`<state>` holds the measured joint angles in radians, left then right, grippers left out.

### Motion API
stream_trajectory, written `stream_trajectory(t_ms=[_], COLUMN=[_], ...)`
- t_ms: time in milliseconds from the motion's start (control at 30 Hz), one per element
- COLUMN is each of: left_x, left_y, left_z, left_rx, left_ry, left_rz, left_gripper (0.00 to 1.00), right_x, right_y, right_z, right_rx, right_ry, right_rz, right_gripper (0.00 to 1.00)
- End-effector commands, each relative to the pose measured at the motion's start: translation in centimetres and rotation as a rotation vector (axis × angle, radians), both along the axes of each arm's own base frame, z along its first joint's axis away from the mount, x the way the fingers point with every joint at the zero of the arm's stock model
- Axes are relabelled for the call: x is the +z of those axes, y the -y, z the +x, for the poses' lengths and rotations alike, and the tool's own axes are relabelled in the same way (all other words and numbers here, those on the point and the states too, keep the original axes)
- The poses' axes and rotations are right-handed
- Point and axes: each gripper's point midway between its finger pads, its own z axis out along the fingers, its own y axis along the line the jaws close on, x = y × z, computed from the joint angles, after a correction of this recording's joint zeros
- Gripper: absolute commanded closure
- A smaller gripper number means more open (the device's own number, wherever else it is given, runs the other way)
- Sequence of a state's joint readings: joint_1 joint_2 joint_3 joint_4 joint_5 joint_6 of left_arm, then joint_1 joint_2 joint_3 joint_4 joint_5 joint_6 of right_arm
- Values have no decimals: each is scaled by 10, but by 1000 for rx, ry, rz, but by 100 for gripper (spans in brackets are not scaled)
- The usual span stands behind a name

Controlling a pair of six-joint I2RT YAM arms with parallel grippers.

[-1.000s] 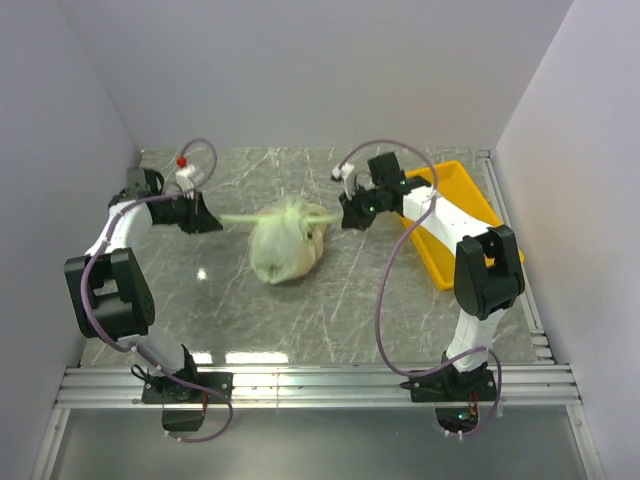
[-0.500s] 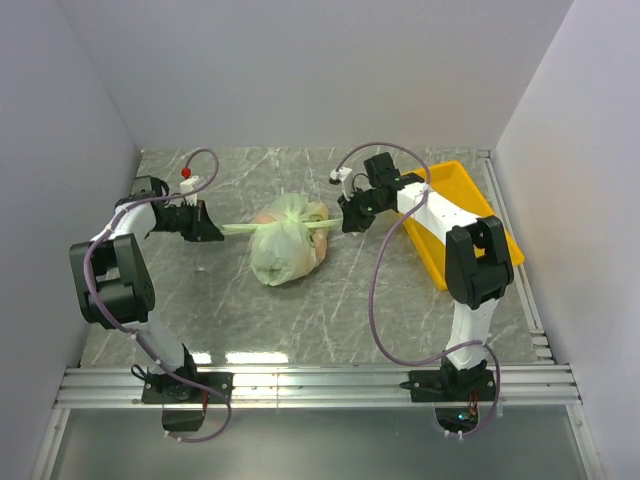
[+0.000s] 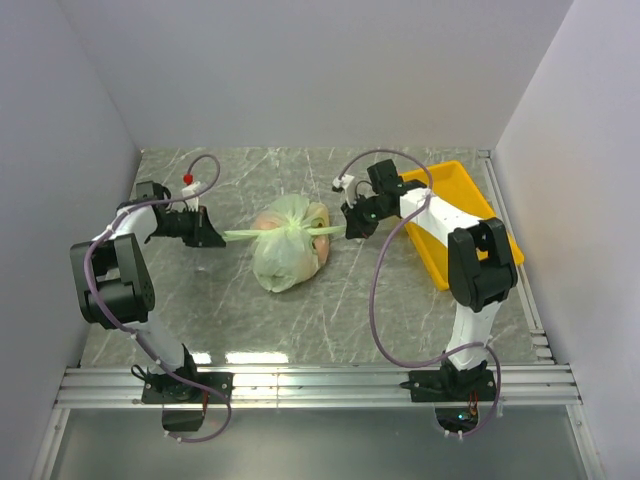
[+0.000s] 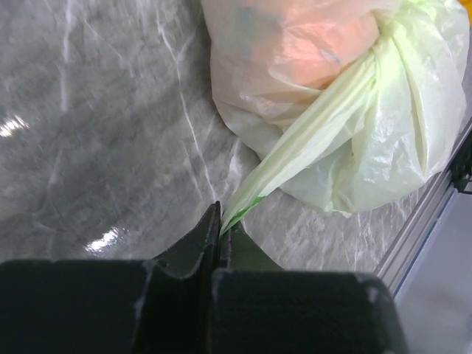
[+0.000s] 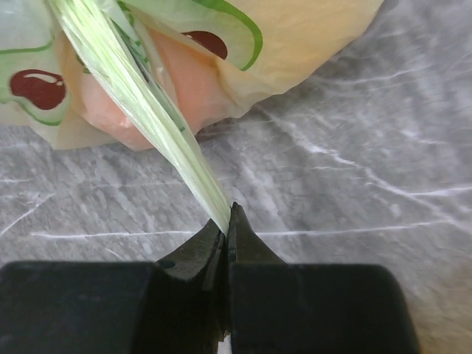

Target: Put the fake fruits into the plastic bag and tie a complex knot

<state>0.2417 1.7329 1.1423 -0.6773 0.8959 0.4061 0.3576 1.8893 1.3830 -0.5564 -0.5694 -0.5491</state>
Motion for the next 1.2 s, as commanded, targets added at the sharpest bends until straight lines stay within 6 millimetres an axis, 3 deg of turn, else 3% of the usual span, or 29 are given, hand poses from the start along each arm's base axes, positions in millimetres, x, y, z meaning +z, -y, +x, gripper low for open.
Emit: stream_trajectory(t_ms=[0,100,133,167,200,267,333,433,467,567,733,800,900,1033,1067,1167], left_x=[-5,4,5,7,11,16,29,55,70,111,170,177,186,178,177,154], left_y=[-90,-68,-61,-53,-48,-39,-33,-22,-17,-13,-10,0,10,22,43,47], left_z=[33,26,21,18,16,13,11,14,18,30,54,59,74,98,101,119], left_rx=[126,55,41,17,9,0,-9,-8,-7,29,116,134,211,312,329,389], left_ry=[104,122,114,117,125,126,157,203,226,301,413,417,432,417,388,328], left_rz=[337,292,281,273,268,255,249,234,228,216,220,221,238,230,199,249], left_gripper=[99,98,94,90,79,70,58,40,32,1,1,1,1,1,1,1], right_x=[-16,-10,-10,-8,-8,-1,5,32,49,89,160,182,198,187,185,177], right_y=[145,134,125,121,119,111,106,92,89,76,57,47,29,8,-3,-25], right_z=[6,0,-3,-6,-10,-12,-15,-15,-10,-9,9,20,37,70,72,80], right_rx=[-277,-255,-239,-232,-229,-223,-216,-200,-205,-209,-299,-352,-420,-561,-558,-532], right_ry=[-86,-94,-106,-115,-129,-109,-101,-71,-34,20,160,176,134,104,103,111], right_rz=[-415,-391,-376,-369,-365,-352,-330,-251,-220,-117,92,180,306,327,331,354], right_gripper=[100,100,92,75,64,46,39,35,30,23,15,14,5,4,3,2])
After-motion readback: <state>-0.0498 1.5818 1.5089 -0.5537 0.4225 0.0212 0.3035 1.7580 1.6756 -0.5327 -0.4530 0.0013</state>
